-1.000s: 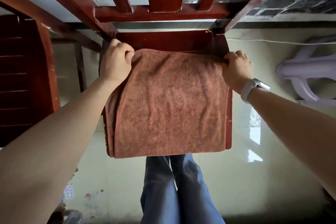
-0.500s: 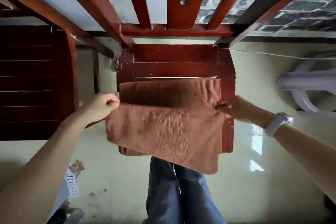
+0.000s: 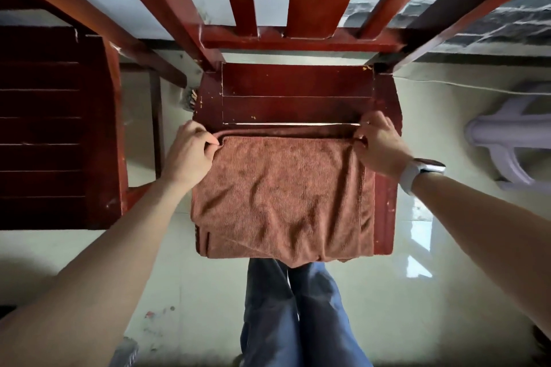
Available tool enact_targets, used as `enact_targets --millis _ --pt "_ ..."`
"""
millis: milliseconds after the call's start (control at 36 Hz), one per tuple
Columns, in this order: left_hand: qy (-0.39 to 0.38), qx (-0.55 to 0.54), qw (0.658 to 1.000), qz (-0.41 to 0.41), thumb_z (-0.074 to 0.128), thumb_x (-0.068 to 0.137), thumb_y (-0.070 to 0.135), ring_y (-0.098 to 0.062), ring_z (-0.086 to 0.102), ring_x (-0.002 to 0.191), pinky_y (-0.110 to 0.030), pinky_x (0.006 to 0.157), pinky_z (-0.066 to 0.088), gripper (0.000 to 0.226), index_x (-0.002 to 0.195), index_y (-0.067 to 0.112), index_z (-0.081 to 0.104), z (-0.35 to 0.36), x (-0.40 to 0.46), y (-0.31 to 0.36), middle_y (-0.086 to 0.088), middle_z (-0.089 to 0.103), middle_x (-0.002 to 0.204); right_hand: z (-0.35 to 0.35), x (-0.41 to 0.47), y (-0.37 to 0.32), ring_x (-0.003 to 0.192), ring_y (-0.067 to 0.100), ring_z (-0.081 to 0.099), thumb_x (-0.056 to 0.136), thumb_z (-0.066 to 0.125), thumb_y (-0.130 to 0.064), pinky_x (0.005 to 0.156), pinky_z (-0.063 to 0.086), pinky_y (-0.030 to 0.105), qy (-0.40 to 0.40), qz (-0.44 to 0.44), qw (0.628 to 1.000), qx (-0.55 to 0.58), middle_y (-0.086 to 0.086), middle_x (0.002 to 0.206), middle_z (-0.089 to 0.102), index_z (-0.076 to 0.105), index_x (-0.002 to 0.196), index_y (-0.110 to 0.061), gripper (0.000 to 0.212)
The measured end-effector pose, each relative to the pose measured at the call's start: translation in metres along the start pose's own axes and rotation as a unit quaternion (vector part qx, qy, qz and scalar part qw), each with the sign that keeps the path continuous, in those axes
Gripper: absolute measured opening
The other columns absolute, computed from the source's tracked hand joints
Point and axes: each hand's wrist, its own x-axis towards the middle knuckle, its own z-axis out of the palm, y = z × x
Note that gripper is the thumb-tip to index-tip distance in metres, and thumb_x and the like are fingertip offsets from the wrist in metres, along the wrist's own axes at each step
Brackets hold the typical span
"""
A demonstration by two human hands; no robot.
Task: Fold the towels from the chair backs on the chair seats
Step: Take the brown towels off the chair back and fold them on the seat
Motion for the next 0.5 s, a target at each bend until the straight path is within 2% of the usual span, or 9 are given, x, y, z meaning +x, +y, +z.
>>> enact_targets --millis 111,222,306,444,500 --pt "-0.019 -0.03 0.999 0.007 0.059 0.086 0.008 -0.027 0.057 0.089 -0.034 0.083 0.042 0.014 0.091 0.003 0.071 -0.011 0.006 0.001 -0.015 0.061 0.095 -0.012 0.006 -0.001 0.11 0.034 0.045 0.08 0.056 -0.011 0.1 0.037 0.044 -0.027 0.015 1.0 0.008 0.014 0.115 0.053 0.068 0.096 -0.008 0.02" --pt "-0.029 -0.061 0.998 0.001 0.059 0.086 0.004 -0.024 0.059 0.088 -0.031 0.081 0.042 0.013 0.092 0.003 0.07 -0.022 0.004 -0.005 -0.012 0.066 0.093 -0.021 0.002 -0.002 0.1 0.032 0.051 0.081 0.054 -0.013 0.087 0.043 0.036 -0.042 0.014 0.999 -0.001 0.013 0.103 0.061 0.066 0.093 -0.009 0.018" --pt "-0.05 -0.062 0.997 -0.012 0.062 0.084 0.006 -0.019 0.055 0.083 -0.03 0.078 0.042 0.012 0.091 0.006 0.072 -0.027 0.0 -0.012 -0.01 0.065 0.091 -0.024 -0.007 -0.002 0.09 0.029 0.056 0.085 0.05 -0.008 0.076 0.043 0.029 -0.037 0.028 0.998 0.038 0.015 0.104 0.061 0.066 0.095 -0.006 0.019" --pt "-0.07 -0.072 0.995 -0.016 0.066 0.08 0.004 -0.024 0.059 0.084 -0.033 0.082 0.043 0.011 0.088 0.005 0.073 -0.038 -0.008 -0.011 -0.011 0.066 0.091 -0.032 -0.026 -0.003 0.096 0.033 0.057 0.088 0.05 -0.011 0.083 0.045 0.033 -0.01 0.029 0.999 0.024 0.014 0.114 0.058 0.065 0.101 -0.008 0.02" --pt "-0.064 -0.073 0.995 -0.011 0.066 0.08 0.003 -0.02 0.057 0.083 -0.029 0.083 0.041 0.012 0.089 0.004 0.073 -0.046 -0.014 -0.007 -0.011 0.065 0.093 -0.037 -0.037 -0.006 0.095 0.034 0.058 0.088 0.049 -0.012 0.085 0.046 0.037 0.001 0.027 1.0 -0.002 0.013 0.115 0.057 0.063 0.104 -0.01 0.022"
